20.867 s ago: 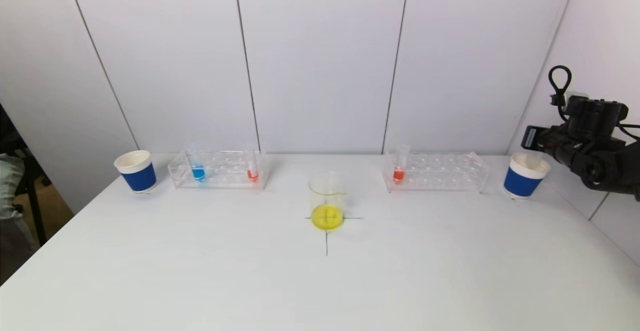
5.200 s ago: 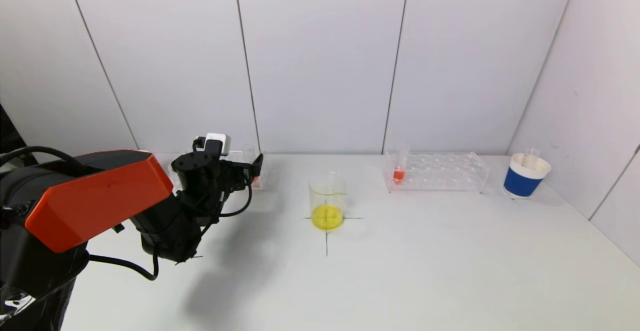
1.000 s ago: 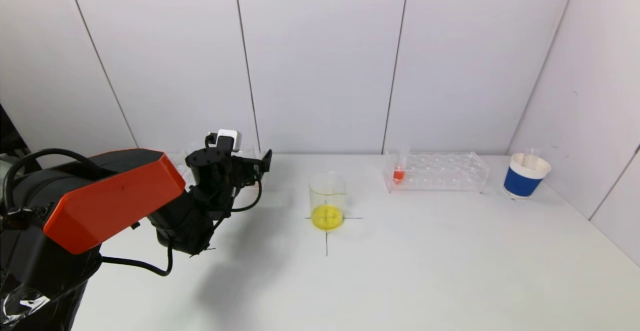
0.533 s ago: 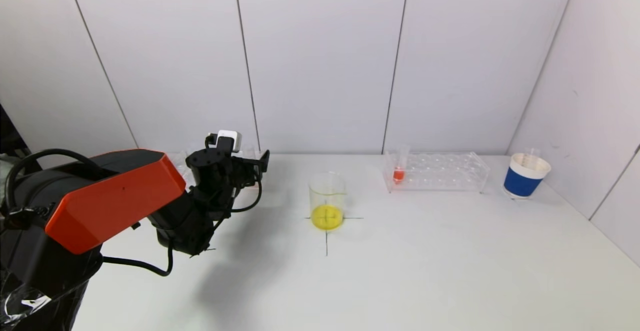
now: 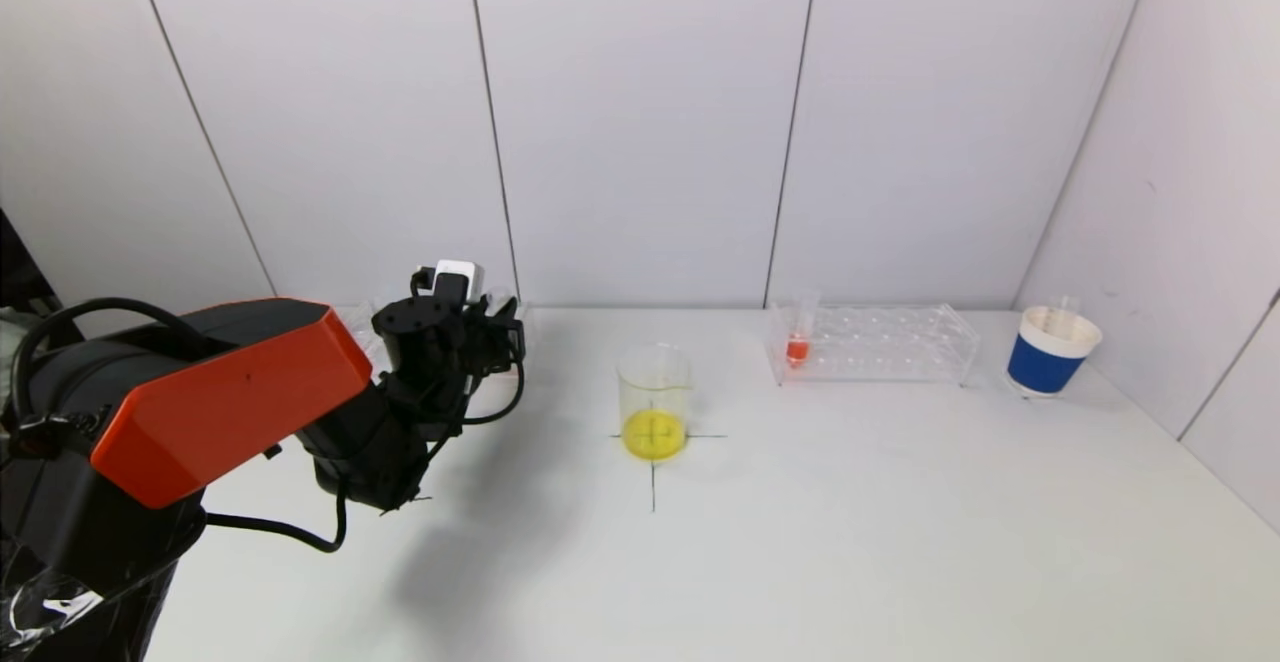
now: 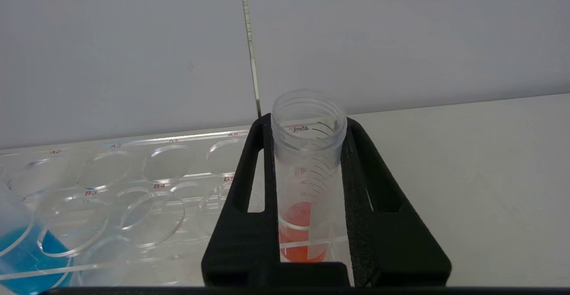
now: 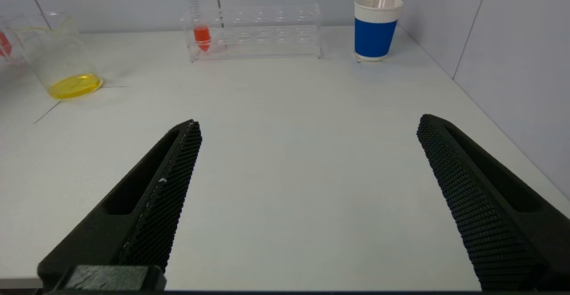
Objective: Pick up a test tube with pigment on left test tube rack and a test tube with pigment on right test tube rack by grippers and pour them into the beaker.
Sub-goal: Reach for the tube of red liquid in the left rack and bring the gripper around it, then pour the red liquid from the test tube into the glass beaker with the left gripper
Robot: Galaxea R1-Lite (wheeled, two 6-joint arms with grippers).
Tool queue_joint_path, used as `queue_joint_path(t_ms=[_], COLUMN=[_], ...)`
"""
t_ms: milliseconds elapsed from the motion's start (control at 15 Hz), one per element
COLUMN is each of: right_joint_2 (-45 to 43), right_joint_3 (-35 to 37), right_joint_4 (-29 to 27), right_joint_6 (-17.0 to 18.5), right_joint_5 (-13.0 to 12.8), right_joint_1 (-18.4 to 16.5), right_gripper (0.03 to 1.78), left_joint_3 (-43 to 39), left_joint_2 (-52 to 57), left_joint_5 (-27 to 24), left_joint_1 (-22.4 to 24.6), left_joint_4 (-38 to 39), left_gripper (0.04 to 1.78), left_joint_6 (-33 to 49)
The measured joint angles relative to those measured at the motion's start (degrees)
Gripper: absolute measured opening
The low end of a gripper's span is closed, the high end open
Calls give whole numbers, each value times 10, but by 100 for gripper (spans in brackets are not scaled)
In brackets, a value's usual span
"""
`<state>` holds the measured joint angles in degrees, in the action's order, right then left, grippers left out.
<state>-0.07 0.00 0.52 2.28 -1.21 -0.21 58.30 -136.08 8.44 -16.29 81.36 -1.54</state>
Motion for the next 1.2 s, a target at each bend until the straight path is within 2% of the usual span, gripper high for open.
queue_joint_path(t_ms=[1200], right_joint_2=[0], right_joint_3=[0], right_joint_4=[0], right_joint_6=[0], right_joint_5=[0], right_joint_1=[0], right_gripper=[176], left_joint_3=[4], left_joint_2=[5], left_joint_5=[0], left_joint_1=[1], left_joint_4=[-5], left_gripper=[43], left_joint_6=[0])
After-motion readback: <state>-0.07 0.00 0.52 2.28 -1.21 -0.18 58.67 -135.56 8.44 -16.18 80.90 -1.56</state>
